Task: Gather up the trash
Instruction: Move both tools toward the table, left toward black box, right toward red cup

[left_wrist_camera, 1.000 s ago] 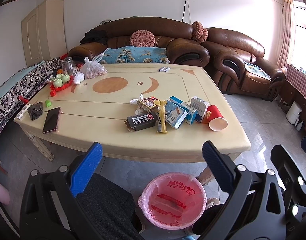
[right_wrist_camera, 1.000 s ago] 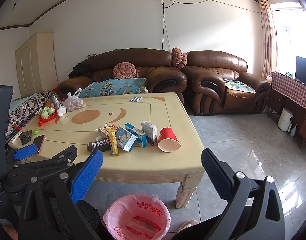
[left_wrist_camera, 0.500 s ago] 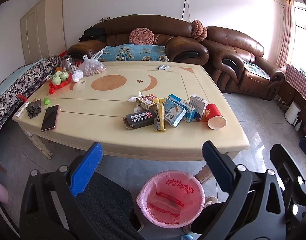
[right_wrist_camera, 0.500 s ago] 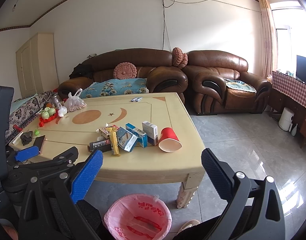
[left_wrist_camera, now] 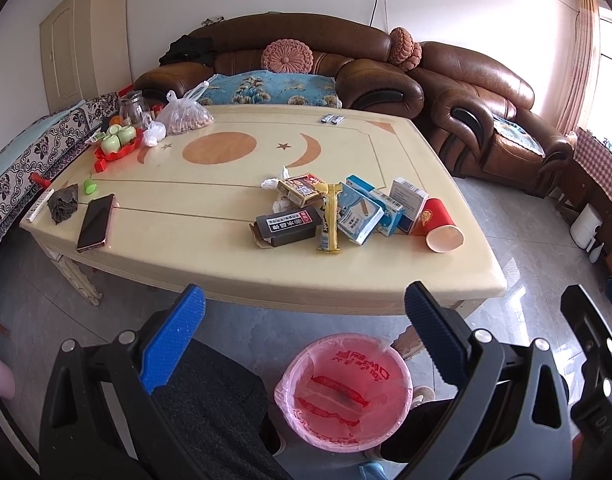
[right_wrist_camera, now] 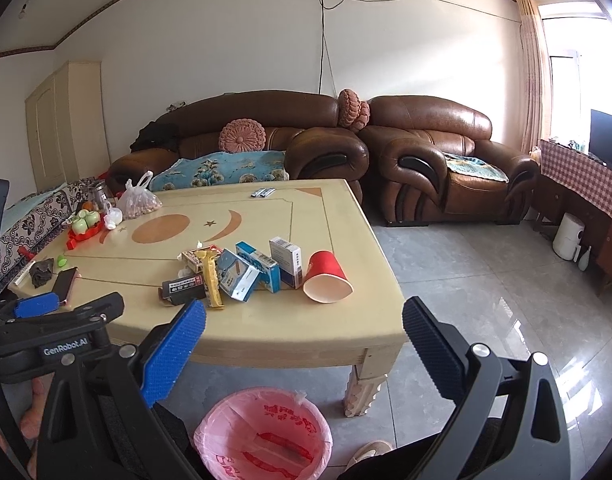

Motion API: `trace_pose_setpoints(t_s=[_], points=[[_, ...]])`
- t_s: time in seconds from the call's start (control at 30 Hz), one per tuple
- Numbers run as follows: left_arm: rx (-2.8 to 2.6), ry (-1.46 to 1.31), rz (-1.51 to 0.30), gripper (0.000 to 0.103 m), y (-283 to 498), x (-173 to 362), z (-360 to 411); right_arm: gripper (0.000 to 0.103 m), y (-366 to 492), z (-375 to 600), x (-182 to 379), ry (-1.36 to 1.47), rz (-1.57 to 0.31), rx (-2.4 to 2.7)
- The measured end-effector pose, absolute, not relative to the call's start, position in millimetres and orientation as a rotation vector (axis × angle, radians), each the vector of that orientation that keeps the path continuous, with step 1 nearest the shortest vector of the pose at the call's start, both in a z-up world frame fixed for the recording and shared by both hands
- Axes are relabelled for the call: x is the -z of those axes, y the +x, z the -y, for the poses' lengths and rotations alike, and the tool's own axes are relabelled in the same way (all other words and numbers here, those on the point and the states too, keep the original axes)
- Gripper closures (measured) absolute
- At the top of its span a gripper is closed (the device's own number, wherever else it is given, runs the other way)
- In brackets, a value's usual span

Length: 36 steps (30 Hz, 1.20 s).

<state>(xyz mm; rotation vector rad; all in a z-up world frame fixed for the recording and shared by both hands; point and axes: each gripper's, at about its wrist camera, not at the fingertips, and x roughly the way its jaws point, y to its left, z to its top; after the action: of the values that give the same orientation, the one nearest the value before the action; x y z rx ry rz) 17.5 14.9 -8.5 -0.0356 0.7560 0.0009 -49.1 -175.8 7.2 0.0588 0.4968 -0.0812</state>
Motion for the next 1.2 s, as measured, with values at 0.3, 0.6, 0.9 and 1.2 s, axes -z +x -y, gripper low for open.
trace_pose_setpoints(t_s=[0.3, 0.6, 0.9, 1.2], points=[[-0.004, -0.068, -0.798, 0.005, 50.1, 20.5, -32.7, 0.006, -19.8, 201.9, 15.2, 0.075, -0.508, 0.11], [0.076, -0.032, -0.856, 0.005, 84.5, 44.5, -42.4, 0.006, 15.7, 211.6, 35.2, 0.065, -0.551, 0.097], [0.147, 0.005, -0.891, 0.005, 122.6, 61.3, -48.1, 0.006, 52.6, 211.6, 51.0, 0.055, -0.596, 0.09], [0.171, 0.044, -0.919, 0.005, 157.3, 84.5, -45.5, 0.006, 91.6, 213.1, 71.6, 0.04, -0.645, 0.095]])
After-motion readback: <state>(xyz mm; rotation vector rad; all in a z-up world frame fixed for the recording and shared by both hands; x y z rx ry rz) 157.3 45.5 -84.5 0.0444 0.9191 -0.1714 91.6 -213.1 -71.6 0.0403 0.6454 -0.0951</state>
